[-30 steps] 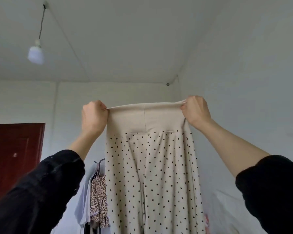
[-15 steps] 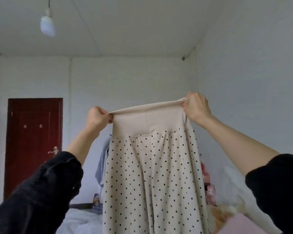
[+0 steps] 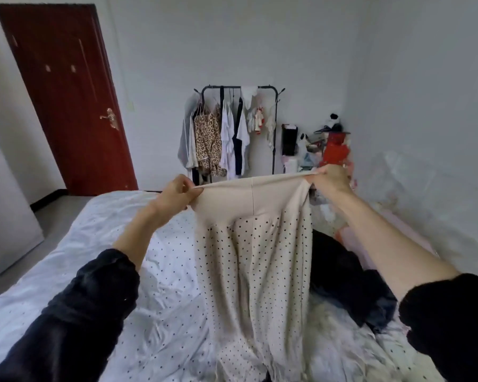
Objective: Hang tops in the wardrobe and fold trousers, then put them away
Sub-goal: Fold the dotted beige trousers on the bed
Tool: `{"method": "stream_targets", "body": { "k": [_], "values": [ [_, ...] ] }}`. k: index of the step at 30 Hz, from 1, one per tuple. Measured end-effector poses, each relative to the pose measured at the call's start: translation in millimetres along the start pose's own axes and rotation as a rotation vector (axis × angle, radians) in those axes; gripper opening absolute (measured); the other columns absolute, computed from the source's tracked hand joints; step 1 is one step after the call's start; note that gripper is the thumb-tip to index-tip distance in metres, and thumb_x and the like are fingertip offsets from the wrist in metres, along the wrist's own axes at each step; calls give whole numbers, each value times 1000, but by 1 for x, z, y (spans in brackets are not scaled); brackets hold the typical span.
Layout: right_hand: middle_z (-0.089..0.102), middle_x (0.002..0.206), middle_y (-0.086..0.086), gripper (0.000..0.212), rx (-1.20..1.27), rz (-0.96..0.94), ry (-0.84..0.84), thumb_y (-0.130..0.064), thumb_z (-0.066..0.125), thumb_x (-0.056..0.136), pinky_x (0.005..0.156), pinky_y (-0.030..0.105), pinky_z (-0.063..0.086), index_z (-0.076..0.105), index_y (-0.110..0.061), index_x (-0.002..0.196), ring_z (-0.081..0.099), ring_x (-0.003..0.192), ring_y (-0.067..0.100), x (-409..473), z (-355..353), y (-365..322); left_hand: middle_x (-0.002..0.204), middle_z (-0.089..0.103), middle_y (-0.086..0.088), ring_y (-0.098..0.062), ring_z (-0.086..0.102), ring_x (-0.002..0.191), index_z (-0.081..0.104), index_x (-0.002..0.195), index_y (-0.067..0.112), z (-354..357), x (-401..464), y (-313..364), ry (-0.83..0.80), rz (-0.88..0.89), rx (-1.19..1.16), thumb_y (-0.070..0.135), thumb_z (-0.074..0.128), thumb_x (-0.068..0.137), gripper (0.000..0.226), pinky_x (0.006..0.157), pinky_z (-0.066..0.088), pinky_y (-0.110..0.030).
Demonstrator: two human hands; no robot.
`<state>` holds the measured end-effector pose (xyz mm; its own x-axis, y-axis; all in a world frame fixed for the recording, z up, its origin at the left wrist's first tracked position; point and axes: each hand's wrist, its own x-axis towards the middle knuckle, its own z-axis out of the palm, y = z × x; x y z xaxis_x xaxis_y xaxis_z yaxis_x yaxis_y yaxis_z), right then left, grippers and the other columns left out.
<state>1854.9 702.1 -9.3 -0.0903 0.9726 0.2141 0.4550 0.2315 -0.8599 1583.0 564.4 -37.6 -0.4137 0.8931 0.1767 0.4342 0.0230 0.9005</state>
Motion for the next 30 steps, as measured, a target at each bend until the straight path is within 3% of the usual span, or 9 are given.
{"method": "stream_targets", "body": {
  "k": [3,11,13,15,18,23,24,26,30],
  "values": [
    [59,79,21,13,33,78,-55,-1,59,83,78,26,52,63,12,84,61,82,31,-15,14,29,66,48,-1,-12,43,60,44,74,13,12,-28,-32,-188,-34,33,11,61,90,23,55,35,-20],
    [60,115,26,26,-39,196,-258,1,57,88,93,40,45,57,15,109,59,98,34,-57,51,110,64,52,4,-10,48,62,52,68,18,46,-83,-129,-341,-262,446,4,75,75,27,50,33,-14],
    [62,90,17,12,-91,224,-317,1,55,88,73,31,49,63,11,89,58,84,25,-64,58,124,73,61,1,-16,56,75,59,83,21,50,-91,-147,-329,-305,497,5,73,77,22,64,41,-17],
    [36,61,5,34,-146,230,-353,1,53,88,48,25,27,41,-9,58,38,58,16,-67,66,135,83,65,-4,-16,56,81,66,97,21,53,-95,-157,-372,-324,605,6,66,82,21,75,41,-20],
    [33,67,5,29,-162,206,-430,-3,50,91,56,26,24,43,-10,63,34,63,16,-73,73,144,73,58,-5,-18,53,73,65,78,13,58,-99,-165,-422,-313,727,8,54,87,15,65,38,-22],
    [40,96,0,27,-109,200,-510,-5,49,94,69,29,34,55,19,102,44,82,19,-71,71,160,63,51,3,-6,45,60,64,80,8,63,-105,-165,-428,-292,523,15,64,89,11,54,34,-13],
    [52,118,31,27,-85,202,-503,-6,51,94,71,28,37,57,18,105,47,82,20,-71,68,163,64,50,0,-6,44,60,64,80,4,65,-108,-164,-414,-304,406,12,65,88,11,55,34,-10],
    [59,81,10,20,-56,212,-504,-8,55,93,65,20,40,65,8,97,51,76,14,-72,62,166,68,54,-2,-8,49,66,64,86,-8,66,-114,-162,-365,-345,119,9,65,87,17,64,37,-11],
    [59,93,7,21,47,279,-541,-15,59,91,90,26,39,66,1,103,53,83,15,-68,55,167,85,65,6,-9,58,81,63,106,1,67,-120,-158,-216,-335,-158,14,57,92,20,69,41,-15]
  ]
}}
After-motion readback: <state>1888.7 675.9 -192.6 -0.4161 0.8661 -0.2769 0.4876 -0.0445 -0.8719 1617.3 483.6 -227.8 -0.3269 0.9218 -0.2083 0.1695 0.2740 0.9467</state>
